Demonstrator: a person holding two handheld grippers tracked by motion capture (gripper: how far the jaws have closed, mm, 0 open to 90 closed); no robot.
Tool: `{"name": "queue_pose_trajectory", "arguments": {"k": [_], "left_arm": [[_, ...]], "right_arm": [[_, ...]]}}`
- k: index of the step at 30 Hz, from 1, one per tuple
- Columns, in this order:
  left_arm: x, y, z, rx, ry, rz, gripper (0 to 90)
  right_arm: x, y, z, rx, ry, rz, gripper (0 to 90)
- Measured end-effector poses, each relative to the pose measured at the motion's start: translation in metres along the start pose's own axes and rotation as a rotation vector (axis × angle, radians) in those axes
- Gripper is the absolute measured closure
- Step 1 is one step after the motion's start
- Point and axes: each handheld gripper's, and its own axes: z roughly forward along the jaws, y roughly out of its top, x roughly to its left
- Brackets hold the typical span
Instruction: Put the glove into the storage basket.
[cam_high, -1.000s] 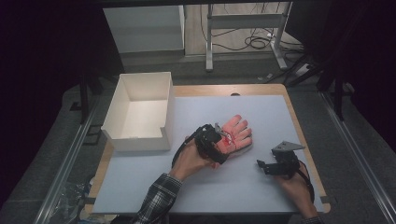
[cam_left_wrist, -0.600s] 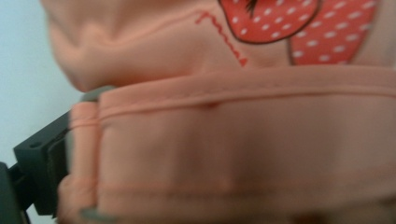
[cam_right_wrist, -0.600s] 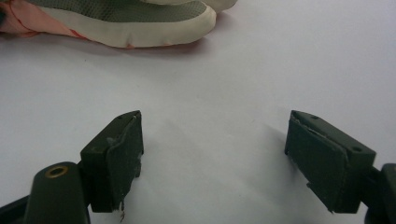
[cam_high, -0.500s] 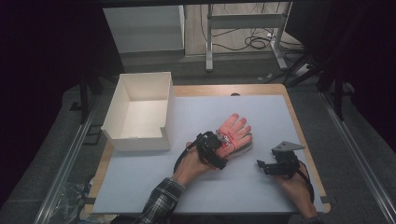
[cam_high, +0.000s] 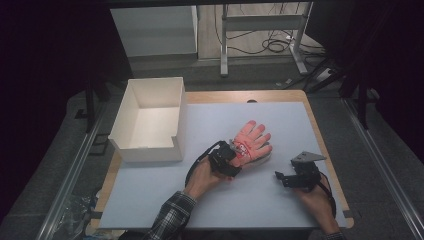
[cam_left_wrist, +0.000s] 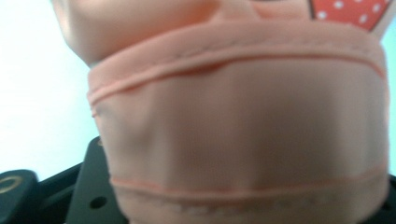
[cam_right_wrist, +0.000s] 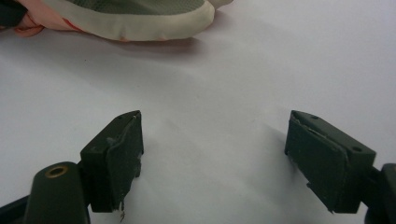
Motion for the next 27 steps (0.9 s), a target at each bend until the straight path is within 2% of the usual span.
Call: {"name": "queue_pose_trajectory", "arguments": {"k": [6,8,13,23,27], "left_arm": [[0.005,0.002,-0.008,-0.012,-0.022,-0.005,48.0],[0.007,0.004,-0.011,-0.014,-0.010,-0.013,48.1],[0.014,0.008,-0.021,-0.034,0.003,-0.069,47.8],[0.027,0.025,-0.048,-0.053,0.046,-0.098,47.3],[0.032,0.033,-0.059,-0.059,0.076,-0.104,47.1]], "right_arm": [[0.000,0.000,0.000,-0.001,0.001,0.001,19.6],[0.000,0.000,0.000,-0.001,0.000,0.001,19.6],[0.000,0.000,0.000,-0.001,0.001,0.001,19.6],[0.000,0.000,0.000,-0.001,0.000,0.000,19.6],[0.000,0.000,0.000,-0.002,0.001,-0.001,19.6]]}}
